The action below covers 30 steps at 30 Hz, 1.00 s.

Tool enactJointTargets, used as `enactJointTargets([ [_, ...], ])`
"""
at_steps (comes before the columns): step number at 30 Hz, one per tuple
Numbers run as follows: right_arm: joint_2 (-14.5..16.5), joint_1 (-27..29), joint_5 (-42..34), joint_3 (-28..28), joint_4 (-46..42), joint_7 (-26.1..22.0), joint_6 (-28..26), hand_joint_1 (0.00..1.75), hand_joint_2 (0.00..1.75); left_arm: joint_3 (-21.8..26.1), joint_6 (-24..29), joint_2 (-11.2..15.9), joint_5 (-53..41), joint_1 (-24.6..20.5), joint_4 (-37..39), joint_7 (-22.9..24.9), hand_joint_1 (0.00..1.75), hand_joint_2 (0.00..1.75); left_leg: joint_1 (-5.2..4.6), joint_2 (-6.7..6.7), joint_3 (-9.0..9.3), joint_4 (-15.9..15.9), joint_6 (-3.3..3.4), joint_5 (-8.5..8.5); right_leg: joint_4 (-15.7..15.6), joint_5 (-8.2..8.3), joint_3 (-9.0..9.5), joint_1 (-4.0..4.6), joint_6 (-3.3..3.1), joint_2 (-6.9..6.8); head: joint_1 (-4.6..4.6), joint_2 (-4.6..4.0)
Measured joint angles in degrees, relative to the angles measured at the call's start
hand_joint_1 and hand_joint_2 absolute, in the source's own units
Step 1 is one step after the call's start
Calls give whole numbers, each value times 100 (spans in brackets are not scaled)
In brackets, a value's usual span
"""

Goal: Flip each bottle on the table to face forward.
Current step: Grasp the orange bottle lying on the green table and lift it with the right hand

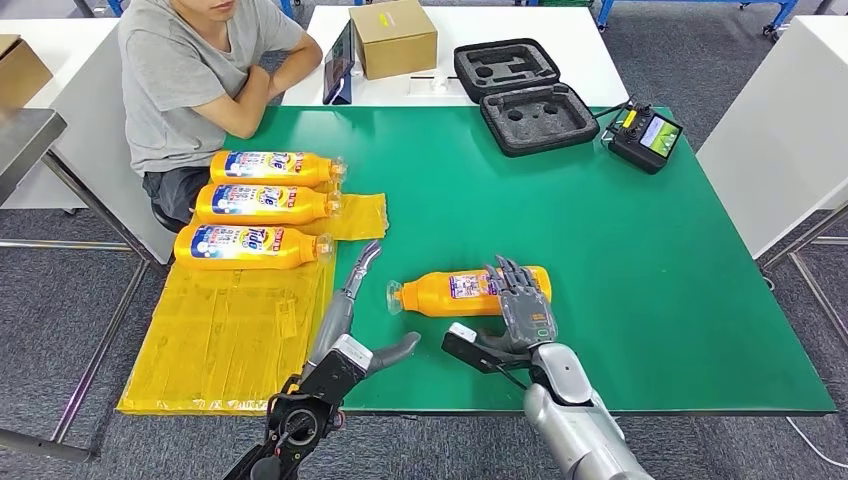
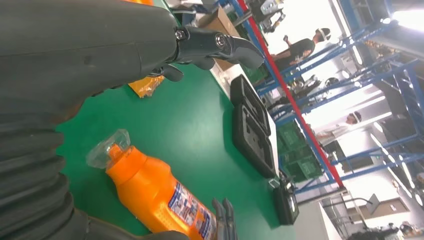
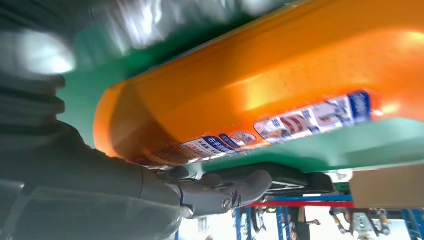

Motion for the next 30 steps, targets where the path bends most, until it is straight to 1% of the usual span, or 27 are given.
enactJointTargets([
  [3, -29, -2, 400, 86, -46, 398, -7, 0, 175, -1, -56, 0, 26, 1, -43, 44, 0, 175, 0, 1, 8, 0, 0, -1, -1, 0, 4, 0, -1, 5, -1, 0],
  [6, -82, -25, 768, 148, -68, 664, -48, 0, 175, -2, -140, 0, 34, 1, -71, 97, 0, 175, 0, 1, 10, 0, 2, 0, -2, 1, 8, -1, 0, 3, -1, 0],
  [13, -215, -1, 1458, 362, -121, 902, -464, 0, 175, -16, -297, -28, 34, -1, -76, 171, 0, 175, -4, 1, 9, 1, 7, 4, -2, 12, 10, -4, 11, 4, 1, 0],
  [15, -221, 32, 1333, 402, -178, 798, -539, 0, 175, -19, -321, -44, 33, -1, -76, 174, 0, 175, -4, 1, 6, 2, 8, 5, -1, 12, 9, -4, 12, 3, 0, 0],
  [19, -238, 38, 682, 396, -220, 355, -507, 0, 175, -30, -320, -64, 21, -1, -76, 177, 0, 175, -4, 1, 0, 3, 8, 4, 0, 12, 2, -3, 12, 5, -1, 0],
  [21, -251, 11, 607, 392, -198, 298, -494, 0, 175, -35, -310, -70, 15, -2, -76, 177, 0, 175, -4, 1, -2, 3, 8, 4, 0, 12, -1, -3, 12, 8, -1, 0],
  [25, -272, -42, 704, 391, -138, 370, -508, 0, 175, -38, -306, -81, 14, -3, -76, 177, 0, 175, -2, 1, -4, 3, 7, 4, 0, 12, -4, -2, 12, 9, -1, 0],
  [30, -279, -130, 1072, 392, -23, 702, -552, 0, 175, -43, -320, -93, 14, -5, -76, 178, 0, 175, -2, 1, -4, 3, 7, 4, -1, 12, -3, -2, 12, 8, -1, 0],
])
